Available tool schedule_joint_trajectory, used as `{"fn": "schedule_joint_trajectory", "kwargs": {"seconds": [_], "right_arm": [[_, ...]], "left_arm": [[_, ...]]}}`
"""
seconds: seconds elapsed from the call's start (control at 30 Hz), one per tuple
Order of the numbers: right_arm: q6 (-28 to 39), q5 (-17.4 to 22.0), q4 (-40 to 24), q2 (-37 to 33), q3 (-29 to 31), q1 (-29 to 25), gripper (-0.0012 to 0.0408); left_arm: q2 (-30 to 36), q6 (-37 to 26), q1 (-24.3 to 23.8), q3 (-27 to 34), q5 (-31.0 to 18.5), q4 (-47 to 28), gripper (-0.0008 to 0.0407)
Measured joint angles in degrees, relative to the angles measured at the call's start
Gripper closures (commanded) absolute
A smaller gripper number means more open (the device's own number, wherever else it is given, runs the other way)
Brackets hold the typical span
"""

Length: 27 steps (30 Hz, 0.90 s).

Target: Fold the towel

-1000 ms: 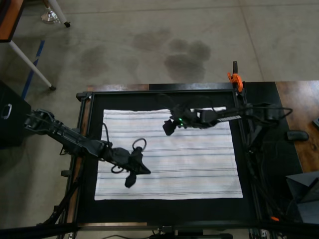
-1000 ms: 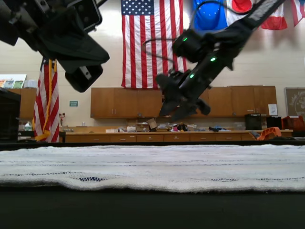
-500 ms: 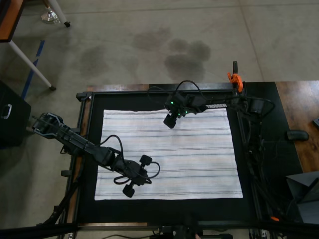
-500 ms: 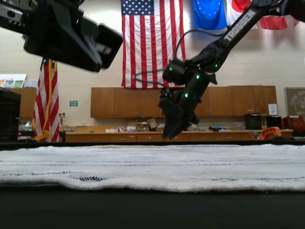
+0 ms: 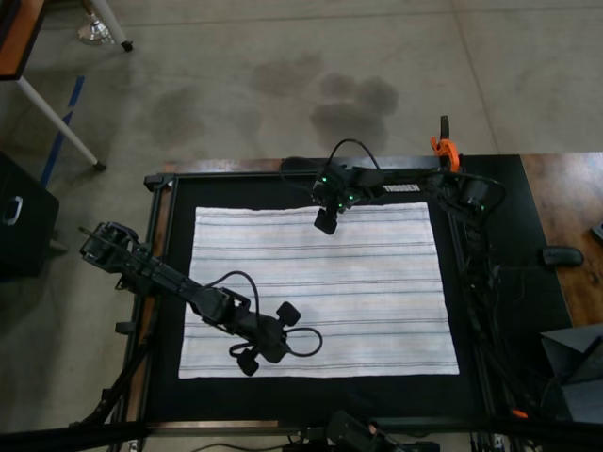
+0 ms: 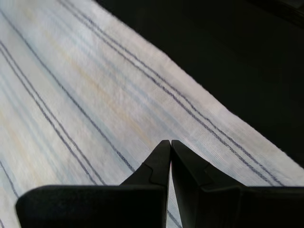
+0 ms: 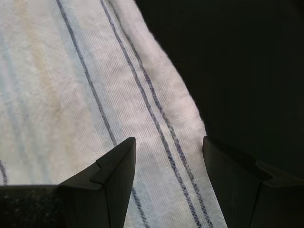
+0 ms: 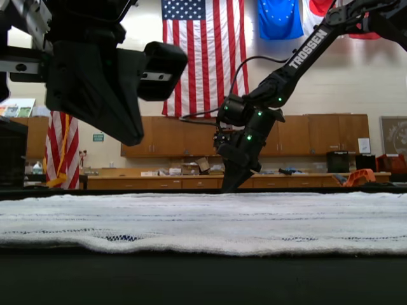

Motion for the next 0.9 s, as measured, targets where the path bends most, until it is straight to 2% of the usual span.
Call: {"fn": "schedule_joint_trajectory", "kwargs": {"seconds": [0.13,0.27,0.37,0.47,0.63,0.77,0.9], "right_arm": [[-1.44,-0.37,-0.87,0.37,1.01,-0.31,0.0208],[-1.81,-0.66,-2.34,0.20,1.29,-0.57,0.0208],[-2.08,-0.66,-4.24,0.07,2.01,-0.81,0.0208],[-2.34,-0.66,-6.27,-0.04,2.58,-0.92,0.0208],[-2.29,-0.66,-7.23,-0.15,2.58,-1.05,0.0207],[-2.34,-0.63,-7.50,-0.15,2.58,-1.11,0.0208],[-2.36,-0.63,-7.48,-0.17,2.56,-1.11,0.0208]], "left_arm": [[1.90,3.78,0.04,2.14,0.20,-0.17,0.0399],[4.02,5.07,-0.13,5.40,4.87,-0.04,0.0399],[5.92,5.53,-0.74,7.32,5.62,-0.50,0.0399],[8.02,0.02,-0.90,9.18,5.62,-0.42,0.0399],[11.69,-15.21,-0.44,12.87,5.62,-2.71,0.0374],[12.94,-23.96,-0.61,15.28,6.12,-8.61,0.0308],[13.00,-29.16,-0.66,16.52,7.54,-11.87,0.0228]]}}
